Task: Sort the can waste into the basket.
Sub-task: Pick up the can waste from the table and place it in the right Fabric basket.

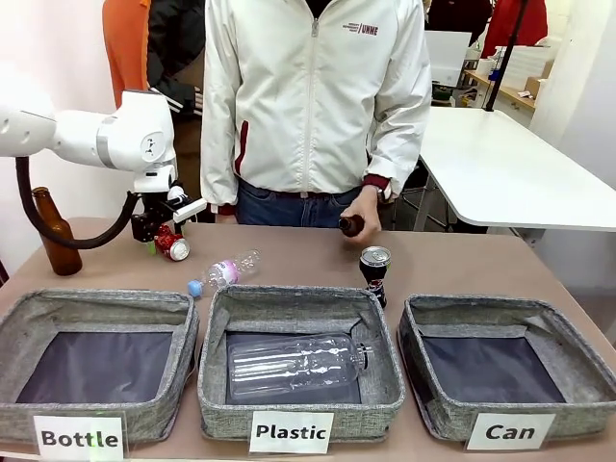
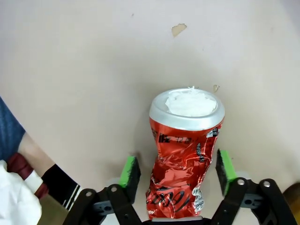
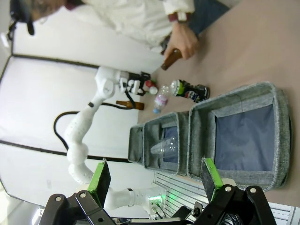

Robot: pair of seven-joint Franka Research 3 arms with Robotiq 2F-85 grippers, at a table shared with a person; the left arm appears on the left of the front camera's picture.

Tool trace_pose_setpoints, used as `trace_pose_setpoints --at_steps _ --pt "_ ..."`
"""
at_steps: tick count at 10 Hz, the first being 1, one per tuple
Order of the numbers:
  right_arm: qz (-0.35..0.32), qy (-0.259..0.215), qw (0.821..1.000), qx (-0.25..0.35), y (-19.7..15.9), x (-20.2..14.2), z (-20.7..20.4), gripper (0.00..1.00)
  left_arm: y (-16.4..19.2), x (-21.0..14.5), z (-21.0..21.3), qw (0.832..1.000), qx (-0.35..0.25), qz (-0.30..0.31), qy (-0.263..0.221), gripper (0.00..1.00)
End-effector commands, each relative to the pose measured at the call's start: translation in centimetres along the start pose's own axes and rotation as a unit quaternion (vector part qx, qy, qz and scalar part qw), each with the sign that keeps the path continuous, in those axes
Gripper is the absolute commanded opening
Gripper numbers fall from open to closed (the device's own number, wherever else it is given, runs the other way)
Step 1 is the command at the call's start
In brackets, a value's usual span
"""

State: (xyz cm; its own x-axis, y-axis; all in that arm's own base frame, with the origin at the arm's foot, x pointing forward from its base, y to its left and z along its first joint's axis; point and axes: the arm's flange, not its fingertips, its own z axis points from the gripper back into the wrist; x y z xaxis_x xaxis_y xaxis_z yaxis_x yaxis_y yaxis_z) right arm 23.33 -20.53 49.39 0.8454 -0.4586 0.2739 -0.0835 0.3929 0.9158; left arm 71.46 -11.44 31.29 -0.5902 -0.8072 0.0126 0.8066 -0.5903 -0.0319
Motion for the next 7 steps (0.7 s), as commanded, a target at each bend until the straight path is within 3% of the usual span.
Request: trace_pose_setpoints --at_steps 1,3,4,6,7 --pt "0.012 -0.006 1.000 0.013 0.11 0.22 0.10 1.00 0.21 -0.73 0.20 1.000 -0.006 -0.022 0.017 0.00" --pt "0.012 -0.006 1.000 0.013 0.11 0.22 0.10 1.00 0.16 -0.81 0.06 1.000 -0.006 -0.022 0.019 0.00" --pt "0.012 -0.006 1.000 0.013 0.11 0.22 0.10 1.00 0.05 -0.76 -0.03 1.000 -0.008 -0.023 0.018 0.15" --pt "0.012 -0.006 1.000 0.013 0.11 0.22 0.10 1.00 0.06 -0.78 0.01 0.999 -0.008 -0.024 0.023 0.00" --pt "0.012 -0.006 1.000 0.013 0.11 0.22 0.10 1.00 -0.22 -0.64 0.29 1.000 -0.006 -0.018 0.019 0.00"
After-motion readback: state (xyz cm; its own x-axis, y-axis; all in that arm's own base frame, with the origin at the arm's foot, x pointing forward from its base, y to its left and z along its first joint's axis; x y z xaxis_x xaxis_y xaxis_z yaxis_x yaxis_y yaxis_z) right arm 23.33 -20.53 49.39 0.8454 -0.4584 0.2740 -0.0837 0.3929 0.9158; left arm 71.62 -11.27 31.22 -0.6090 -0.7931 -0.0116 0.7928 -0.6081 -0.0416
